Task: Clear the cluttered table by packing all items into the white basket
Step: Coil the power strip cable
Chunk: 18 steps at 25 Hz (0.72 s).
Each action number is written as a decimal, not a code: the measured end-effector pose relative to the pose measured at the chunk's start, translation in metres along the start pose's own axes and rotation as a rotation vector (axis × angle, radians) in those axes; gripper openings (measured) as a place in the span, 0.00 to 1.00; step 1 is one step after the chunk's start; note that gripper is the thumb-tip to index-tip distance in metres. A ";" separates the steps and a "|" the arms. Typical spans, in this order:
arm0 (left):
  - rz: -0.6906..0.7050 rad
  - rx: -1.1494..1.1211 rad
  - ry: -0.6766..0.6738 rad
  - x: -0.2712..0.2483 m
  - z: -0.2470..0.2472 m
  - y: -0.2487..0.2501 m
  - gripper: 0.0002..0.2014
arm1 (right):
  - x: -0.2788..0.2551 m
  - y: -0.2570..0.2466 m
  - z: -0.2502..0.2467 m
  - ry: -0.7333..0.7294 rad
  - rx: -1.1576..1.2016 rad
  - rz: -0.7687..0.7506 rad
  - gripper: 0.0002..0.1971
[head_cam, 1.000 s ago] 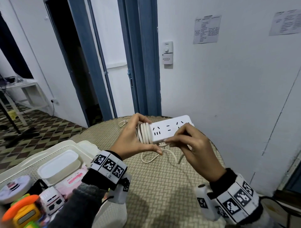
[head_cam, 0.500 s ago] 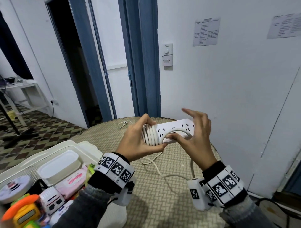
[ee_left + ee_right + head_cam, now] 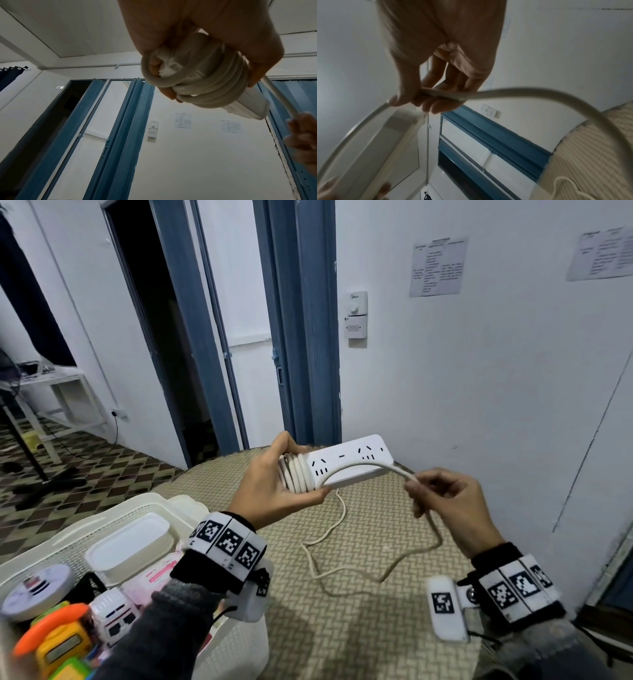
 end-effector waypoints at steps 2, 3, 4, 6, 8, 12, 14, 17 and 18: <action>0.026 -0.006 -0.062 -0.003 0.002 0.004 0.26 | 0.016 -0.016 -0.007 0.127 -0.027 -0.099 0.04; 0.050 -0.032 -0.103 -0.005 0.004 0.009 0.26 | 0.025 -0.020 -0.010 0.187 -0.034 -0.130 0.02; 0.074 -0.060 -0.132 -0.007 0.006 0.014 0.26 | 0.032 -0.023 -0.010 0.231 -0.056 -0.141 0.02; 0.093 -0.089 -0.147 -0.008 0.006 0.022 0.26 | 0.040 -0.022 -0.006 0.187 -0.062 -0.125 0.08; 0.058 -0.118 -0.126 -0.008 0.002 0.022 0.26 | 0.037 -0.014 0.000 0.012 0.084 -0.008 0.18; -0.004 -0.120 -0.119 -0.009 -0.013 0.009 0.28 | 0.030 -0.006 0.001 -0.198 0.132 -0.054 0.17; -0.005 -0.124 -0.148 -0.012 -0.014 0.010 0.28 | 0.034 -0.003 0.000 -0.098 -0.020 -0.091 0.03; 0.004 -0.209 -0.196 -0.013 -0.006 0.021 0.28 | 0.029 0.007 0.017 -0.045 -0.246 -0.105 0.14; 0.009 -0.229 -0.187 -0.011 -0.004 0.024 0.30 | 0.021 0.013 0.029 -0.090 -0.295 -0.113 0.14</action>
Point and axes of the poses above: each hand's wrist, its own x-axis towards the middle knuckle, its own z-axis out of the palm, y = z × x, the point moved 4 cm from there along x, towards the middle knuckle, and after that the axes turned 4 degrees about x, right-handed, at the moved point
